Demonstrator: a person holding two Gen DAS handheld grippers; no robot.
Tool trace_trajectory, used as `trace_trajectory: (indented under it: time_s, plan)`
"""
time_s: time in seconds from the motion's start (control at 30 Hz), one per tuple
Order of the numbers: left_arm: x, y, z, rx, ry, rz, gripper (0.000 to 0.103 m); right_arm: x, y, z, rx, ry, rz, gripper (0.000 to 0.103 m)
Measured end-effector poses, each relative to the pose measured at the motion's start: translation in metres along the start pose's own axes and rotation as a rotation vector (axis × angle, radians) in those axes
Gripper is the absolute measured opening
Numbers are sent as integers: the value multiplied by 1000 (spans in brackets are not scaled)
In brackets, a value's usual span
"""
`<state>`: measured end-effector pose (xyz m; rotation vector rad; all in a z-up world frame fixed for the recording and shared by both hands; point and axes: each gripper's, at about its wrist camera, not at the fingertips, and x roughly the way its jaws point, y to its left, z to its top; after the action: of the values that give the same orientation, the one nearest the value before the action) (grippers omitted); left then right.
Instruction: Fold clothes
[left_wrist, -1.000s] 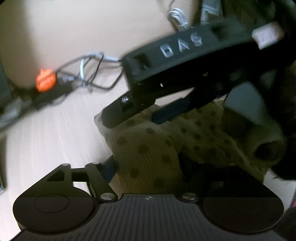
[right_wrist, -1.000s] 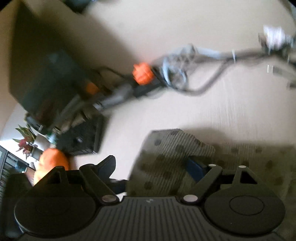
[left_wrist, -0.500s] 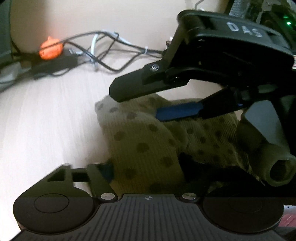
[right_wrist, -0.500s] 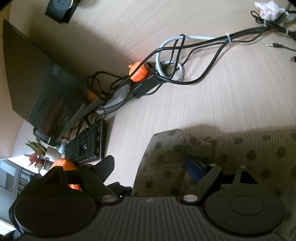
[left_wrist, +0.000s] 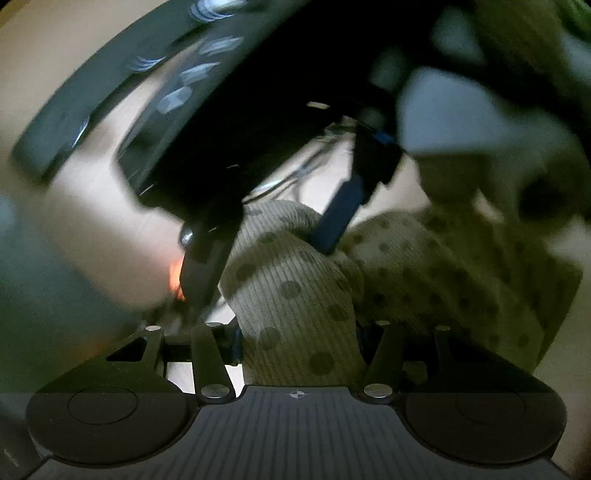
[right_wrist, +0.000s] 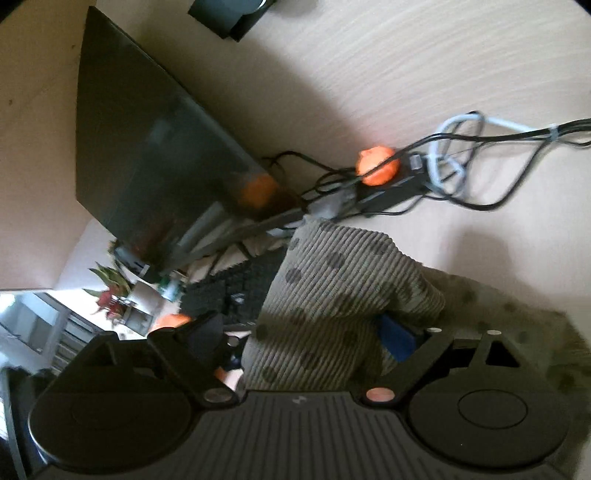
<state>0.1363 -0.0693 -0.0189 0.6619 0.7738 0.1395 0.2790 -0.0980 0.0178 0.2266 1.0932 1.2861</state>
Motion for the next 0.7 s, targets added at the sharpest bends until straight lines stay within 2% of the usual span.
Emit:
trace_trajectory:
  time_s: [0.07, 0.13, 0.2, 0.27, 0.33, 0.47, 0.53, 0.6, 0.7]
  plan:
    - [1, -24, 7, 138, -15, 23, 56, -11, -13, -3, 25, 10, -35, 92]
    - [3, -43, 15, 211, -17, 9, 58, -21, -30, -6, 69, 17, -66, 92]
    - [4, -59, 25, 237, -22, -26, 62, -30, -49, -11, 131, 24, -81, 92]
    - [6, -69, 36, 221, -27, -74, 73, -39, -66, -16, 182, 15, -79, 93]
    - [9, -76, 46, 183, -28, -130, 81, -47, -76, -20, 205, 5, -81, 93]
    - [9, -74, 58, 54, -31, -253, 85, -60, -87, -24, 193, -14, -124, 93]
    - [1, -61, 60, -43, -42, -350, 87, -62, -91, -27, 150, -11, -190, 91]
    - [-7, -43, 56, -137, -43, -428, 88, -62, -101, -32, 140, 5, -226, 83]
    - [-18, -7, 39, -310, -43, -523, 93, -69, -113, -38, 166, -7, -203, 83]
